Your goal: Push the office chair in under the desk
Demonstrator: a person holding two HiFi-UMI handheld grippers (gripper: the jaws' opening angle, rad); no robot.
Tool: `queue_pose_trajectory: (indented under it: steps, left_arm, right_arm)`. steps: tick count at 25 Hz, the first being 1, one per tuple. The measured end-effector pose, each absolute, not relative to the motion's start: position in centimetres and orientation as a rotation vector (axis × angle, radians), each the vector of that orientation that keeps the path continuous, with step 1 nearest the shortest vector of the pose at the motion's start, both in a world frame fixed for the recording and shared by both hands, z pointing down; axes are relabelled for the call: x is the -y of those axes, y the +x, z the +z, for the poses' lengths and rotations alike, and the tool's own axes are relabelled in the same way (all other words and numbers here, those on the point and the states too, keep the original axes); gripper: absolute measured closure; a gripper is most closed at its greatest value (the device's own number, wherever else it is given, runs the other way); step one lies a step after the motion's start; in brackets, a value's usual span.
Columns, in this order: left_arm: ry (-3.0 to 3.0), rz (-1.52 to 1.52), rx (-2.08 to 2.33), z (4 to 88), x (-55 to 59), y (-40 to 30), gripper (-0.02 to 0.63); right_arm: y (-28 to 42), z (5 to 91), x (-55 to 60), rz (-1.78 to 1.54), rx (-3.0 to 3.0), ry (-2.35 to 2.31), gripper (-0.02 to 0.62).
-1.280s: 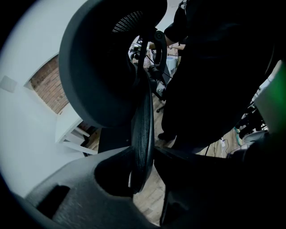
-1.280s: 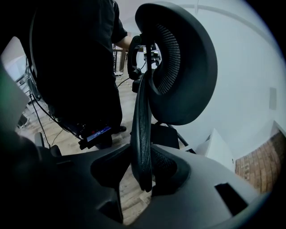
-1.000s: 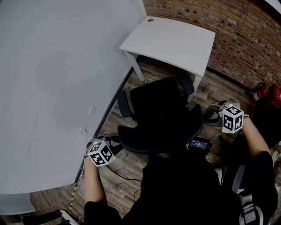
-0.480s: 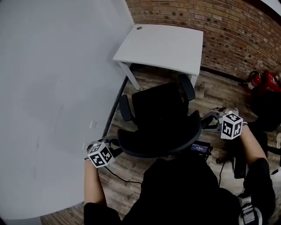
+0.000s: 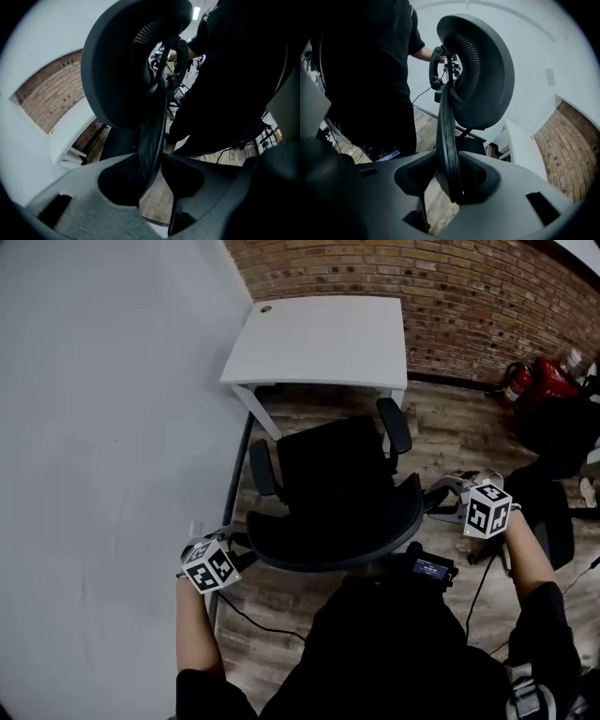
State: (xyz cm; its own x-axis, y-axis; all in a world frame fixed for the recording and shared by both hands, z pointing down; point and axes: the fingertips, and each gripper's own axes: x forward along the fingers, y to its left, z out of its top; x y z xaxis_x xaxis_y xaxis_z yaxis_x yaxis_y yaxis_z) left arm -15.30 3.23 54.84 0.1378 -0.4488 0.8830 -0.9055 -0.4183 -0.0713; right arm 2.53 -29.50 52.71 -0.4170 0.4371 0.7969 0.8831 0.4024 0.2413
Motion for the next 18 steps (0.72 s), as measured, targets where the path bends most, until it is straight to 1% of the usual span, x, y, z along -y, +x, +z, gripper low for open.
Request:
queue_pose_trajectory:
  steps: [11, 18]
  left_arm:
    - [1.977, 1.246, 1.222, 54.1, -4.4, -19.2, 0.448]
    - [2.0, 1.254, 1.211, 54.1, -4.7, -19.7, 0.448]
  right_arm:
    - [2.7, 51.8, 25.5, -0.822, 2.087, -1.029, 0.449]
    - [3.1, 51.7, 24.3, -0.817, 2.138, -0.946, 0.449]
